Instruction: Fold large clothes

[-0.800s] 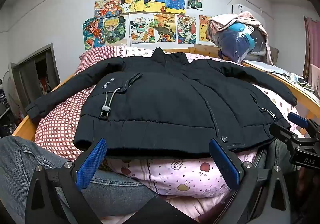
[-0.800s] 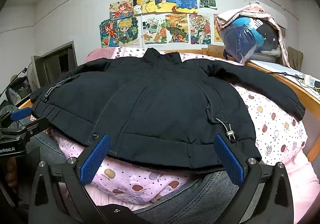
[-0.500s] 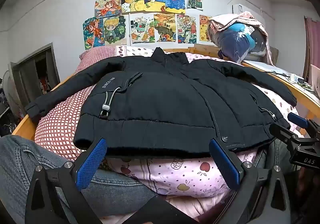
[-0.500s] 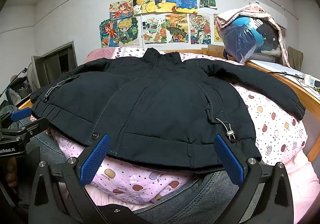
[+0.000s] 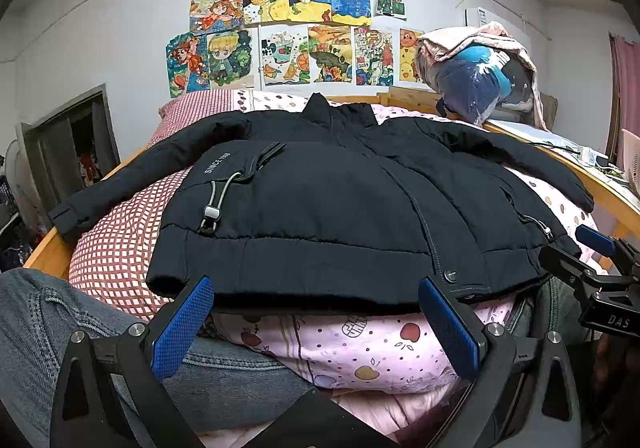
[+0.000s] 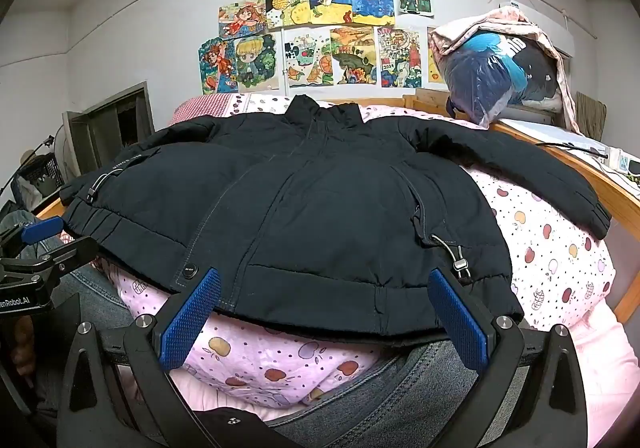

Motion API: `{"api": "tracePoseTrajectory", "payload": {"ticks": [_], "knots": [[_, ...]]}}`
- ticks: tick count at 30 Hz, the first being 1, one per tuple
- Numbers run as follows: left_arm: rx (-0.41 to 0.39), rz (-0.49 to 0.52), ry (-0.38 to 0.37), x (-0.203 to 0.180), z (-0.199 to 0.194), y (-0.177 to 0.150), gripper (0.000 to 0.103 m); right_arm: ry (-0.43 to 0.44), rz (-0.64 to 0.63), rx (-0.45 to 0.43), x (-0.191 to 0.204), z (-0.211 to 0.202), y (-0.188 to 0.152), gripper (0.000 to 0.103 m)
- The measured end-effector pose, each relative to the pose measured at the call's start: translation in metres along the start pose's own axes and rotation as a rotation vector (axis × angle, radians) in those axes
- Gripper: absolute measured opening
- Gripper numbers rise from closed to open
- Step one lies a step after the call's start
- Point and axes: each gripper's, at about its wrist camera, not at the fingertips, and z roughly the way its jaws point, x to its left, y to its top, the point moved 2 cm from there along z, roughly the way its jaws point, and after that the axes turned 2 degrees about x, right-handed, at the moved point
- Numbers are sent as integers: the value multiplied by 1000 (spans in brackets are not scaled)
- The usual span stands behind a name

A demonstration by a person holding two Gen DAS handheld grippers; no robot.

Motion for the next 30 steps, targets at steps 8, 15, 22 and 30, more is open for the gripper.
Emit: {"api": "tracePoseTrajectory", "payload": {"ticks": [8, 15, 22, 30], "knots": [[0, 1, -3, -3, 2, 0, 103, 0, 0, 1, 0, 0, 0, 102], [1, 3, -3, -7, 0, 1, 103, 0, 1, 1, 0, -1, 0, 102], [2, 2, -4, -7, 0, 1, 103, 0, 0, 2, 0, -1, 0, 102], [3, 0, -4, -5, 0, 1, 103, 0, 1, 2, 1, -2, 0, 102]]}}
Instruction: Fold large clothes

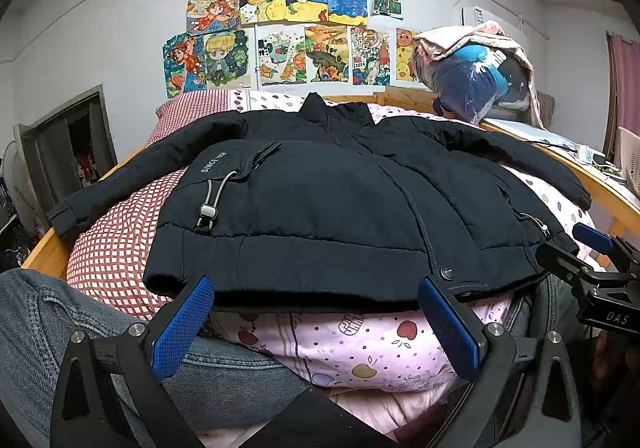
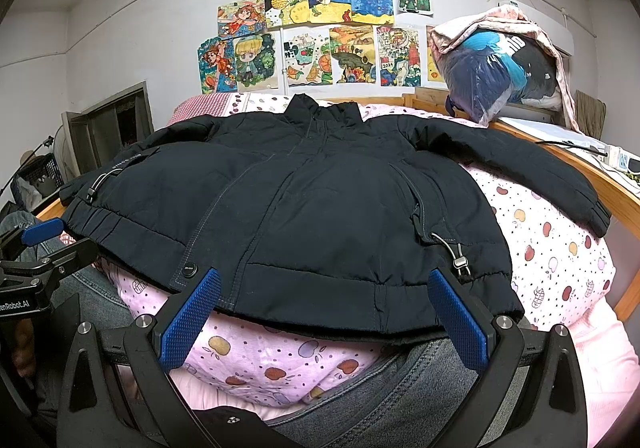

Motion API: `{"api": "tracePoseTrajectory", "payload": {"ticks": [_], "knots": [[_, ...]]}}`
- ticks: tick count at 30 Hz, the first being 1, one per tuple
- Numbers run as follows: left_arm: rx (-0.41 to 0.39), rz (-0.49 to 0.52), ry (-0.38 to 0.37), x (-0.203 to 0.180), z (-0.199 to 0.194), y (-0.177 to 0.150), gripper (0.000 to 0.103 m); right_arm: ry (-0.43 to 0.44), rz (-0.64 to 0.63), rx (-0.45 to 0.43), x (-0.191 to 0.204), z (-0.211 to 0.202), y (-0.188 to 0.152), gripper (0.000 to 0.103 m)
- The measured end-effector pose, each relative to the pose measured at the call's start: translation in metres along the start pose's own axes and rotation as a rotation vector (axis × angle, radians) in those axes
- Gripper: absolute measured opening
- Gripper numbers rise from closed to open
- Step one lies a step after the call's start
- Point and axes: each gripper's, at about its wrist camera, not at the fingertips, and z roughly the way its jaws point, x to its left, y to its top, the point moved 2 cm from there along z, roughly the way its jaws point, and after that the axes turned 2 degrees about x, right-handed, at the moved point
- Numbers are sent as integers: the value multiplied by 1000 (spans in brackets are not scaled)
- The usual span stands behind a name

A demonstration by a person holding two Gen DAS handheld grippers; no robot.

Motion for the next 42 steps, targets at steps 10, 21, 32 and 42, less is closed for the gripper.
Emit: {"api": "tracePoseTrajectory", "payload": {"ticks": [10, 21, 32, 42], "knots": [[0, -1, -1, 0, 0, 0, 103, 0, 0, 1, 1, 0, 0, 102], [0, -1, -2, 1, 0, 0, 103, 0, 0, 2, 1, -1, 0, 102], [0, -1, -2, 0, 0, 0, 103, 0, 0, 3, 1, -1, 1, 102], [0, -2, -2, 1, 0, 0, 103, 0, 1, 3, 3, -2, 0, 102]]}}
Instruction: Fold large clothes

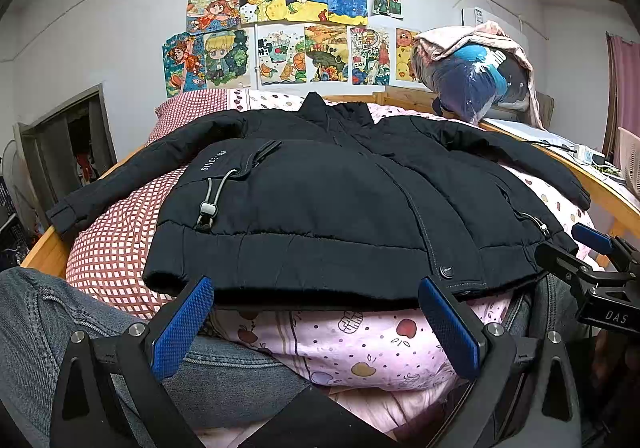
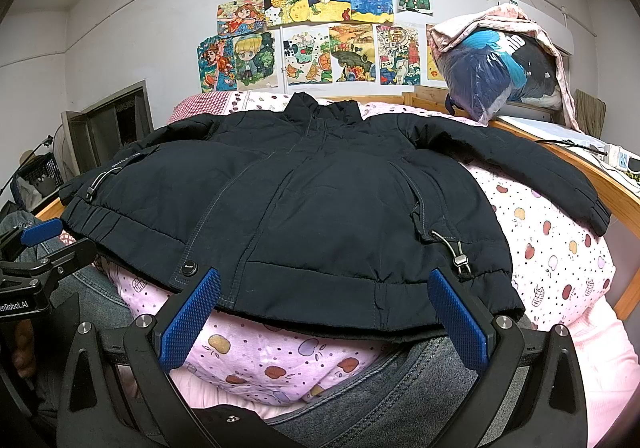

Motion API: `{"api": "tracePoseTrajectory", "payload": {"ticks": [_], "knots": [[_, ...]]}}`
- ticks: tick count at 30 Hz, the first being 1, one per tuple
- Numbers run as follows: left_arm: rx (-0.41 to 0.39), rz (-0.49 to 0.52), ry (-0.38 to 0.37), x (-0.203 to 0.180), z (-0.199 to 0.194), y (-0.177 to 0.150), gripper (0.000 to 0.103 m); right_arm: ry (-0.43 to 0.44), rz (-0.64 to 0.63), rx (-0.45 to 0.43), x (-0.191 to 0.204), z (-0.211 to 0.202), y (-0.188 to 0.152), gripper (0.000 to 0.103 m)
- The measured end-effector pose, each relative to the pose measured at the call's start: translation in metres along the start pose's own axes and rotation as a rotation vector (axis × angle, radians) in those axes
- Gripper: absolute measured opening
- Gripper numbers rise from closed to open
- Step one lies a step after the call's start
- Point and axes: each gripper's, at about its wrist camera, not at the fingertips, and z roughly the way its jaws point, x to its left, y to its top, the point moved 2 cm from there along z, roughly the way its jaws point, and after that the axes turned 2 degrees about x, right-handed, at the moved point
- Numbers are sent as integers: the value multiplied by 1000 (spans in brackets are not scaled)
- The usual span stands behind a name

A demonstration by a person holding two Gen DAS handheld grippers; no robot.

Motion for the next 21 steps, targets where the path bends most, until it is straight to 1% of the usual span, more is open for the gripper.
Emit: {"api": "tracePoseTrajectory", "payload": {"ticks": [3, 6, 10, 12, 17, 21], "knots": [[-1, 1, -3, 0, 0, 0, 103, 0, 0, 1, 1, 0, 0, 102], [2, 8, -11, -10, -4, 0, 103, 7, 2, 12, 3, -1, 0, 102], [2, 25, -15, -19, -2, 12, 103, 62, 22, 60, -1, 8, 0, 102], [-8, 32, -21, -18, -1, 20, 103, 75, 19, 74, -5, 11, 4, 102], [-38, 46, -18, -20, 4, 46, 103, 38, -8, 61, -14, 16, 25, 102], [-13, 67, -28, -25, 17, 69, 103, -9, -10, 45, -27, 21, 45, 102]]}}
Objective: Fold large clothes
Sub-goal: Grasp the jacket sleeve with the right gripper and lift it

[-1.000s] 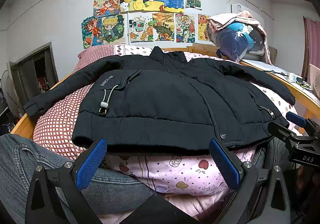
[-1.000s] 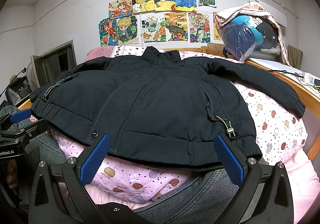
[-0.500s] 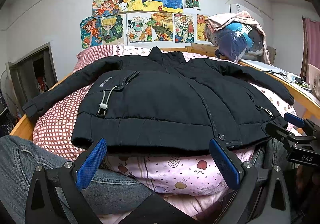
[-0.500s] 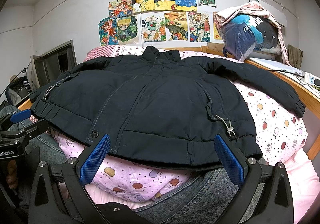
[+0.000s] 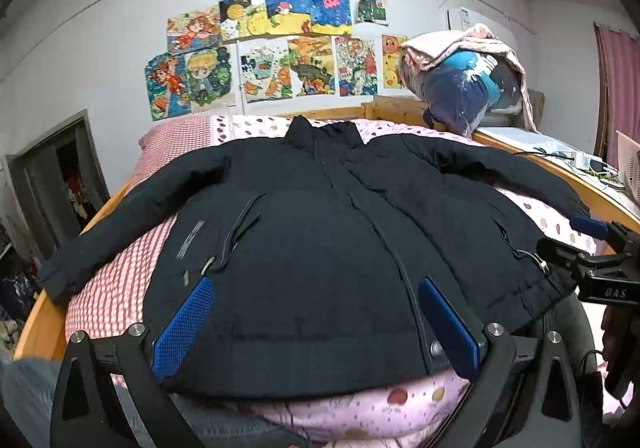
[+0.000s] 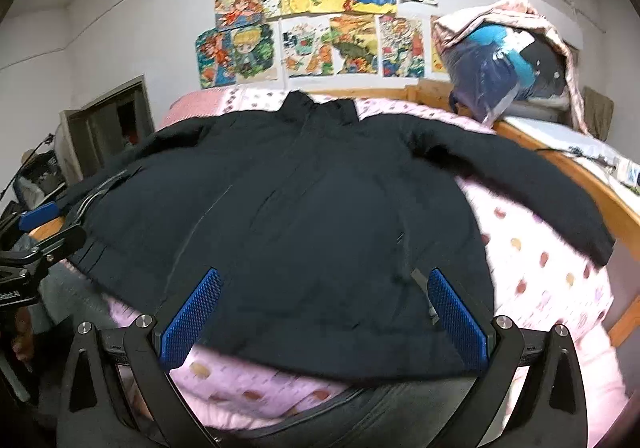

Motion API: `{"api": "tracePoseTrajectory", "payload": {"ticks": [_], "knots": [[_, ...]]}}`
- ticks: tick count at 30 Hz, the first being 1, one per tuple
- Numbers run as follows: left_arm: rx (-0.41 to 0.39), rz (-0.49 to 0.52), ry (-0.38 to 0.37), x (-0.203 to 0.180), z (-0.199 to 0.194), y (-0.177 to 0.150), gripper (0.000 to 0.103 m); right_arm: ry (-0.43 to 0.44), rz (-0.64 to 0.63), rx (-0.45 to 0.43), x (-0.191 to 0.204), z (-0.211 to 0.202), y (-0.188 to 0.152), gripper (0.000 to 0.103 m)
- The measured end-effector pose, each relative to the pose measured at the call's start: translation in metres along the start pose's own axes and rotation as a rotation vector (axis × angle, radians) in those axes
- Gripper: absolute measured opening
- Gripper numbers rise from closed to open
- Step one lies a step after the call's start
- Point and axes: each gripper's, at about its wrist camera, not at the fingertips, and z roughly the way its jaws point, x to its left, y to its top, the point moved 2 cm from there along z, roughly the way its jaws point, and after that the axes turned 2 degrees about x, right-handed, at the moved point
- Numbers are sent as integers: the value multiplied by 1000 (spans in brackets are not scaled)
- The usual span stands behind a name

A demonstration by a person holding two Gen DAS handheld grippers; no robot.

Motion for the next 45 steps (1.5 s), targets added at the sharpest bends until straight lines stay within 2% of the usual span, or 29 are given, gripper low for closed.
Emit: {"api": "tracePoseTrajectory", "payload": {"ticks": [7, 11, 13, 19, 27, 35, 41, 45], "knots": [[90, -5, -79, 0, 29, 29, 103, -106, -9, 68, -16, 21, 31, 102], [148, -8, -91, -2, 51, 42, 103, -203, -53, 99, -21, 33, 40, 102], [178, -14, -106, -4, 64, 47, 103, -223, -58, 113, -25, 39, 43, 102], [285, -16, -151, -16, 109, 62, 103, -193, -39, 144, -43, 63, 48, 102], [296, 72, -93, -47, 158, 96, 103, -136, 72, 125, -86, 94, 58, 102], [308, 102, -104, -70, 207, 118, 103, -99, 344, 110, -162, 113, 56, 102], [317, 92, -122, -91, 245, 127, 103, -140, 466, 102, -202, 122, 35, 102], [323, 76, -155, -105, 270, 135, 103, -23, 567, 130, -217, 145, 23, 102]]}}
